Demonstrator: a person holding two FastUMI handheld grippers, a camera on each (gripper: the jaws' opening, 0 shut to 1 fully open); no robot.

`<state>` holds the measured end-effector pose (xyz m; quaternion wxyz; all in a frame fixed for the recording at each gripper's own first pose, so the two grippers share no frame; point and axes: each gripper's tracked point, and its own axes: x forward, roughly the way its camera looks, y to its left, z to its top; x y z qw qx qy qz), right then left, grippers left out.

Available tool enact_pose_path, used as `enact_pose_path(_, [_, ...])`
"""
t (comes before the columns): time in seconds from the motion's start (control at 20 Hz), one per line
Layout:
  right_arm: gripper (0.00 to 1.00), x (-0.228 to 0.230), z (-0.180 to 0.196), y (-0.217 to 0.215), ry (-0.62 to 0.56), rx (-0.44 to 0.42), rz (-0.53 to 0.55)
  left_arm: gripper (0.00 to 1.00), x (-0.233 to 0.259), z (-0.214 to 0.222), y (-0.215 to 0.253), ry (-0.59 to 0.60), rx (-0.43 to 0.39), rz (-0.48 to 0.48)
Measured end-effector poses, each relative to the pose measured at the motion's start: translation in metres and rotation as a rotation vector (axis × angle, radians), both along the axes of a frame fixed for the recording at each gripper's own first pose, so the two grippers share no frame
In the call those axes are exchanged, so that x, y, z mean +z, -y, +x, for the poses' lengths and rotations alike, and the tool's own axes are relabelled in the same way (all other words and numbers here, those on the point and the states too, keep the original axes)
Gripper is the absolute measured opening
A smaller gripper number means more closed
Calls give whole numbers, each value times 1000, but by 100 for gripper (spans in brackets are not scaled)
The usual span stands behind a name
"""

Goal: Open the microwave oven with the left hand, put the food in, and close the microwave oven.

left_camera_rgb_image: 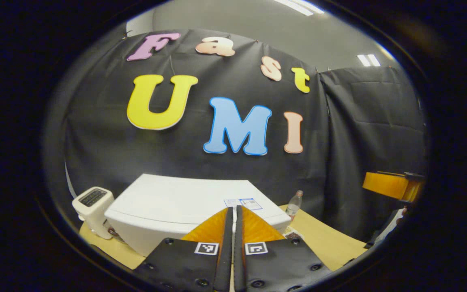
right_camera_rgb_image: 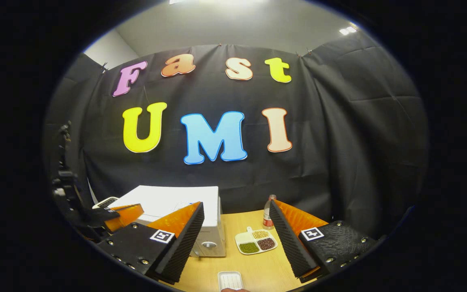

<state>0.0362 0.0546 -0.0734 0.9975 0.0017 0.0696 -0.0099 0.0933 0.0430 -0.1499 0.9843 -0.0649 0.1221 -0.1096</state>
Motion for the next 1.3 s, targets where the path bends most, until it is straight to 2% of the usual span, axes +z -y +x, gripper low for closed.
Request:
enact_pose_path(0.05, [97,4,1,-6,7,7,4,13,20,-10,-12,34,12,0])
enact_pose_path(0.15, [98,13,1,-18,14,23,11,40,52,-25,-42,75,67,3])
enact_pose_path(0.3, [98,32,0,-30,46,27,-7,100,101,-50,-80,137,147,3])
enact_pose_path(0.5, [97,50,-3,-51,69,44,16,96,132,-77,-113,175,213,39])
enact_pose_path(0.95, [97,69,-28,-77,100,43,30,97,143,-98,-142,178,188,12])
enact_pose_path(1.3, [98,69,-45,-86,90,31,8,97,144,-101,-142,182,147,10])
